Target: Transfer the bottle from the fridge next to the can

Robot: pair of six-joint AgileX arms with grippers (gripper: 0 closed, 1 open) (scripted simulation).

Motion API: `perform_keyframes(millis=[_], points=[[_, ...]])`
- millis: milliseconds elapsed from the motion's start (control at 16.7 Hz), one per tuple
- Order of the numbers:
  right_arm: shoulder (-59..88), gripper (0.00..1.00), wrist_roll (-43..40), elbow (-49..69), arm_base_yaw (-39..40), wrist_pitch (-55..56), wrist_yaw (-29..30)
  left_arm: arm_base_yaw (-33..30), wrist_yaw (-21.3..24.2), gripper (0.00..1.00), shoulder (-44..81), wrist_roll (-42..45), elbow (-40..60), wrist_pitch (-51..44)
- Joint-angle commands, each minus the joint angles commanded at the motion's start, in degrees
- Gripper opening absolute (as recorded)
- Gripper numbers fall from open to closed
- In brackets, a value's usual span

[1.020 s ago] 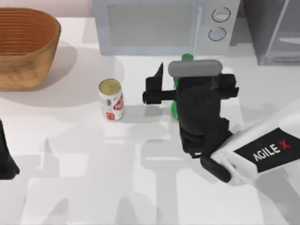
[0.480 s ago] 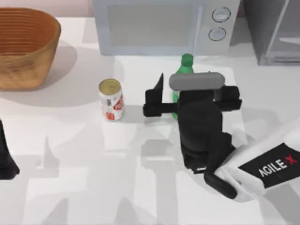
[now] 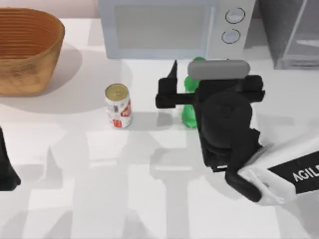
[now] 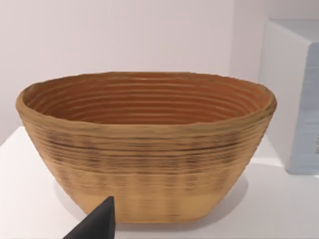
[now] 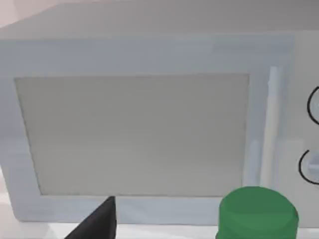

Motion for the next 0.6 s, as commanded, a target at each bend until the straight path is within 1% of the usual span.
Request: perform_keyframes(millis=[120, 300, 600], points=[[-6.57, 1.00, -0.62, -1.09, -2.20, -1.87, -3.21, 0.00, 0.00, 1.00, 0.00, 0.00, 0.00, 0.00], [-20.52, 1.00, -1.59, -4.65, -7.17, -7.09, -9.29, 0.00, 0.00, 1.00, 0.00, 0.00, 0.00, 0.00], [-49.55, 1.00, -2.93, -15.42, -18.61, -21.72, -20.65, 0.00, 0.00, 1.00, 0.00, 0.00, 0.00, 0.00]])
